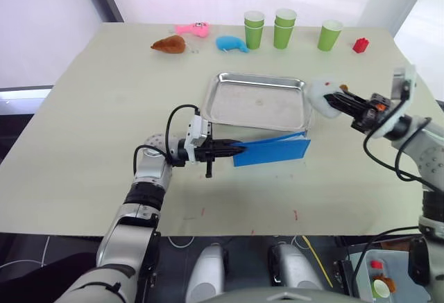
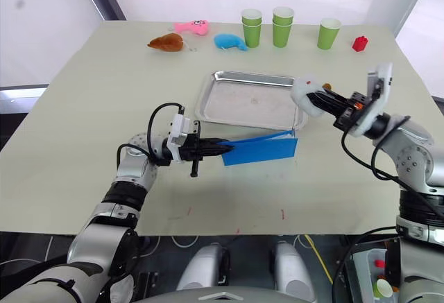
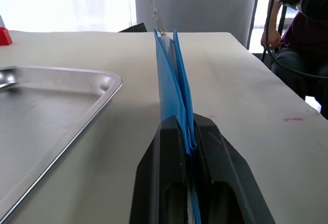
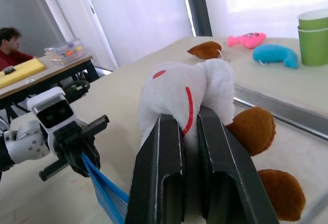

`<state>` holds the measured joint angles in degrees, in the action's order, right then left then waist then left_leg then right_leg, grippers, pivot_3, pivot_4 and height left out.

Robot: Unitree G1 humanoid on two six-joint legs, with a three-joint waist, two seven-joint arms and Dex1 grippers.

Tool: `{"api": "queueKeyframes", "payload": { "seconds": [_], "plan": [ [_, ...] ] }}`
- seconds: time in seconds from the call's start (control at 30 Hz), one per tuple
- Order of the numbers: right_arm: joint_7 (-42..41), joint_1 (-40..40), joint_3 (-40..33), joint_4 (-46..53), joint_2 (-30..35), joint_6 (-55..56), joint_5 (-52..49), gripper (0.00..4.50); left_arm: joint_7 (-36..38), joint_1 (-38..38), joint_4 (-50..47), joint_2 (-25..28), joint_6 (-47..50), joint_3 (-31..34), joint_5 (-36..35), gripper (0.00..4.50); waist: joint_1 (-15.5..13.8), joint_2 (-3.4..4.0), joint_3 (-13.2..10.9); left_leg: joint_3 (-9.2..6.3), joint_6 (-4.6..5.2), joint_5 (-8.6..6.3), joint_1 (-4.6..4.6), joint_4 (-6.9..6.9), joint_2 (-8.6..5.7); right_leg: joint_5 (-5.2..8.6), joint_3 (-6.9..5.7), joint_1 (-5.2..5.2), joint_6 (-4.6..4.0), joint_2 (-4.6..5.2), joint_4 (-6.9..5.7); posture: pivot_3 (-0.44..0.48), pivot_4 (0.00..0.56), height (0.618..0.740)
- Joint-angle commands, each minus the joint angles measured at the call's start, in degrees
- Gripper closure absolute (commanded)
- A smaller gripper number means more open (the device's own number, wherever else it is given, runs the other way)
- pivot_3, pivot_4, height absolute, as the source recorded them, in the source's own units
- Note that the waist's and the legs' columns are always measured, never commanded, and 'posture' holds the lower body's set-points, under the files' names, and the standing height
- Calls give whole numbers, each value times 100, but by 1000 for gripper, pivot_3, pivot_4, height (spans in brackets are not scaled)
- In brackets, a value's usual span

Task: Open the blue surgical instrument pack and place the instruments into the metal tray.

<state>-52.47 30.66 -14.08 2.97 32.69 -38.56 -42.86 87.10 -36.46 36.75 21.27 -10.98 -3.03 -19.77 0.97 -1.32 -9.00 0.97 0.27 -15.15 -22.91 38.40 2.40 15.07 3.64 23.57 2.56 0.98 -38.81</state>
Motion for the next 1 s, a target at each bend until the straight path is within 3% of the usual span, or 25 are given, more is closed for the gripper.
{"api": "queueKeyframes", "payload": {
  "seconds": [0.03, 0.37, 1.0],
  "plan": [
    [115, 515, 324, 427, -167, 202, 85, 4424, 75, -72, 232, -63, -163, -140, 204, 4500, 7, 0, 0, -1, 0, 0, 0, 0, 0, 0, 0, 0, 0, 0, -1, 0, 150, 740],
    [-268, 691, 1906, 668, -477, 1192, 1381, 4424, 34, -157, 329, -135, -239, -99, 196, 4500, -12, 0, 0, -5, 0, 0, -6, 0, 0, 0, -7, 2, 0, 0, 4, 0, 150, 740],
    [-231, 709, 2515, 628, -1207, 2466, 2323, 4424, -84, -337, 436, -44, -187, 94, 131, 4500, -2, 0, 0, -10, 0, 0, -4, 2, 1, 0, -12, 3, -1, -1, -3, 0, 150, 740]
  ]
}}
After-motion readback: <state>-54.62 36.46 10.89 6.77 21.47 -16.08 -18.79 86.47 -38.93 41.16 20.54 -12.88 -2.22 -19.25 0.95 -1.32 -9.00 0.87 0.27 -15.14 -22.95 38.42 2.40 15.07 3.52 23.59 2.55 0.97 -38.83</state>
